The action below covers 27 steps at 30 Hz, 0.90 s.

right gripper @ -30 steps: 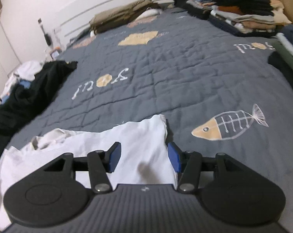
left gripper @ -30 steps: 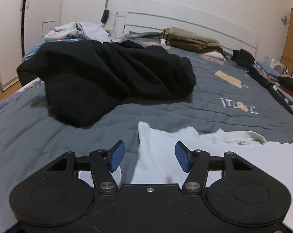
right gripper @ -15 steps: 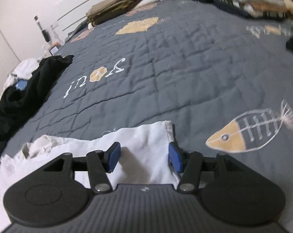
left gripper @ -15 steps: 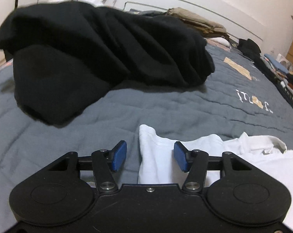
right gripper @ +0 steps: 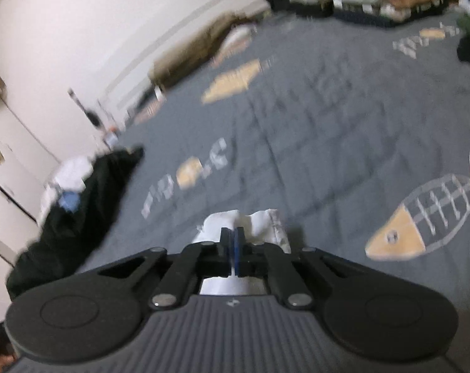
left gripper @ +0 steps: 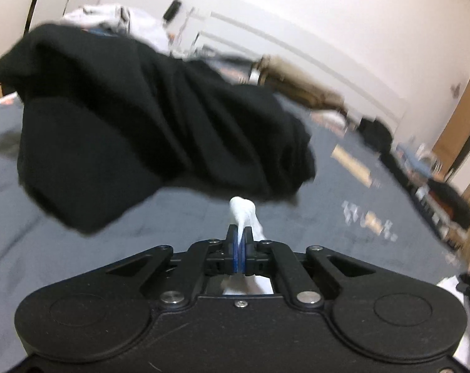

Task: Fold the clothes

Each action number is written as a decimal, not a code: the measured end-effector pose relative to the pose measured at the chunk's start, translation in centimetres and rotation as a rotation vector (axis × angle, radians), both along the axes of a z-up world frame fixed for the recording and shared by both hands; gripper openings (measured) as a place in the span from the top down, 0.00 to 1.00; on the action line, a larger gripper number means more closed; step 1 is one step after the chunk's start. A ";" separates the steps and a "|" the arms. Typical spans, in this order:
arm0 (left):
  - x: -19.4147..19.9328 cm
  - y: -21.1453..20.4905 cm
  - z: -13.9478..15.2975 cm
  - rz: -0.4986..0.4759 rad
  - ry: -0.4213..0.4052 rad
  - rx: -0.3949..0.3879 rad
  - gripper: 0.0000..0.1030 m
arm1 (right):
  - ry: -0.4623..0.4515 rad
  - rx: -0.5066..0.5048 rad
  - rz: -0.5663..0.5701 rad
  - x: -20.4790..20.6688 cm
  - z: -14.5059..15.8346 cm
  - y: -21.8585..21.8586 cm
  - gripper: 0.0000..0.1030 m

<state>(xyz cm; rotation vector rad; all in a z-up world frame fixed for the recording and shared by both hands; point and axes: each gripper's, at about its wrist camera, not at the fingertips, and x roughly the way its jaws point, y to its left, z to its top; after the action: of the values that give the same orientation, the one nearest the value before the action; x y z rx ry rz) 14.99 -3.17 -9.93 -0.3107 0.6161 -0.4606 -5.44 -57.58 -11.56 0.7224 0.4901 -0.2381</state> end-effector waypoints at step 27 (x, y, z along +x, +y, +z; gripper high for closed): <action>-7.6 -1.0 2.9 0.000 0.053 -0.076 0.51 | 0.010 -0.039 0.100 -1.2 4.0 7.0 0.63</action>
<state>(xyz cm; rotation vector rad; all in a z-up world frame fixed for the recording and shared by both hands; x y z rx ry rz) 7.43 -4.19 -6.99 -0.3959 0.6516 -0.4770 -6.59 -50.60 -7.55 0.6570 0.5287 -0.1576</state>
